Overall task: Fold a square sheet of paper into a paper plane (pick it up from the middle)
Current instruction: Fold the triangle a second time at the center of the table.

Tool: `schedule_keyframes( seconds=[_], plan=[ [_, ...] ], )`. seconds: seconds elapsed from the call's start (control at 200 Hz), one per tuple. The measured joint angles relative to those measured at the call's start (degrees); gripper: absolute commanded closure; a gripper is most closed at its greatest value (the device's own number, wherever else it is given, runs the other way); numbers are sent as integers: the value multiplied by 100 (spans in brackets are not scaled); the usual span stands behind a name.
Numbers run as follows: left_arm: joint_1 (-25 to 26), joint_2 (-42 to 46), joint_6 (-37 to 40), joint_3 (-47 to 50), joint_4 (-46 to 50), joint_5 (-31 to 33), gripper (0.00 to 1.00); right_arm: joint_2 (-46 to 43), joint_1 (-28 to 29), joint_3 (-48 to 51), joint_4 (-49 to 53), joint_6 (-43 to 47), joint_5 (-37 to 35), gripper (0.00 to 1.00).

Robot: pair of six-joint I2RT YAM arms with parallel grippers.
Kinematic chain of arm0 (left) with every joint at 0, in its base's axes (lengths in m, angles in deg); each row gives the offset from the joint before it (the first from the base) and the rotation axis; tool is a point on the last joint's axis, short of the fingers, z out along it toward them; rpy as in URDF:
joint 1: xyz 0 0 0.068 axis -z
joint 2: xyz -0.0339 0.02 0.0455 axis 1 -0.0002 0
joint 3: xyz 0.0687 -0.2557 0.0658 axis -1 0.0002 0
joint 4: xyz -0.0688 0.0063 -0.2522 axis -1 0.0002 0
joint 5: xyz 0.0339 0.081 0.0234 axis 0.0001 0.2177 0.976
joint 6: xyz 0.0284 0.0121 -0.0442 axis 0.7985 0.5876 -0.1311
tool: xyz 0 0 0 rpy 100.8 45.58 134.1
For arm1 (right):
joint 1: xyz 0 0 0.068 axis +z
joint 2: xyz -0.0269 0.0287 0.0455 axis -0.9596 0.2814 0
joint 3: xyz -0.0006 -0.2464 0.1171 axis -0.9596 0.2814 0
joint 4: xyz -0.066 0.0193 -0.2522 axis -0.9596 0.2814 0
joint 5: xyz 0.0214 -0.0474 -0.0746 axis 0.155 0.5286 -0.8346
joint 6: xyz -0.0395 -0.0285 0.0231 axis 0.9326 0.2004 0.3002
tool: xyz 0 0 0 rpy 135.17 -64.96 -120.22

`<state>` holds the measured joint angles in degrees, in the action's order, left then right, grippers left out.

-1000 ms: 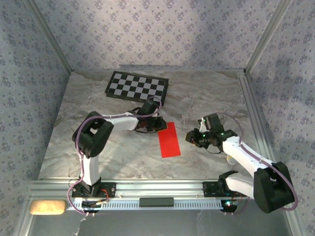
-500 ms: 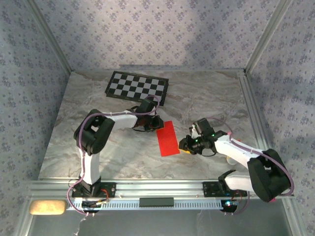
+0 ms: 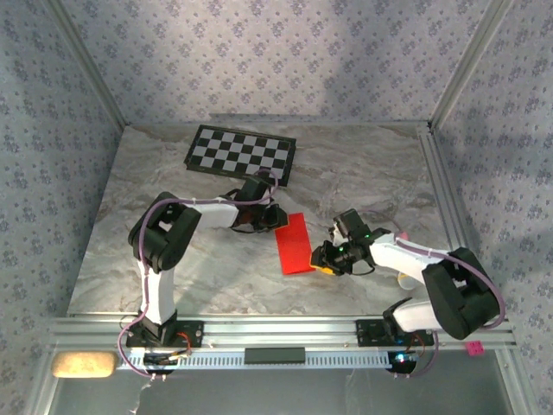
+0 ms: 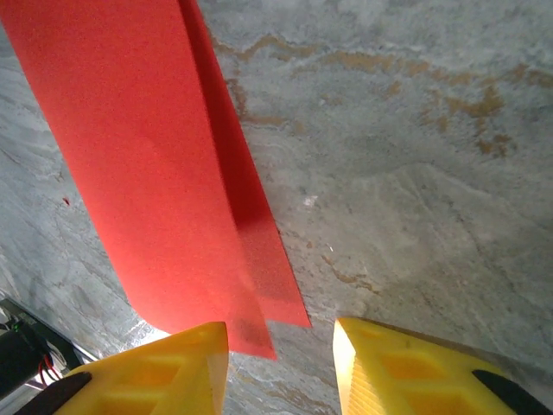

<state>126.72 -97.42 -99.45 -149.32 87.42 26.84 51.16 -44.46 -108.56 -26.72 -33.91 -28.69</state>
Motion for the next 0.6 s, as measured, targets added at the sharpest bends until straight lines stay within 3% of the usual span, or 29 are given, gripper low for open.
schedule_keyframes(
  seconds=[0.6],
  plan=[
    [-63,28,129,144,-256,-195,79,356,-245,-66,-914,-210,605,63]
  ],
)
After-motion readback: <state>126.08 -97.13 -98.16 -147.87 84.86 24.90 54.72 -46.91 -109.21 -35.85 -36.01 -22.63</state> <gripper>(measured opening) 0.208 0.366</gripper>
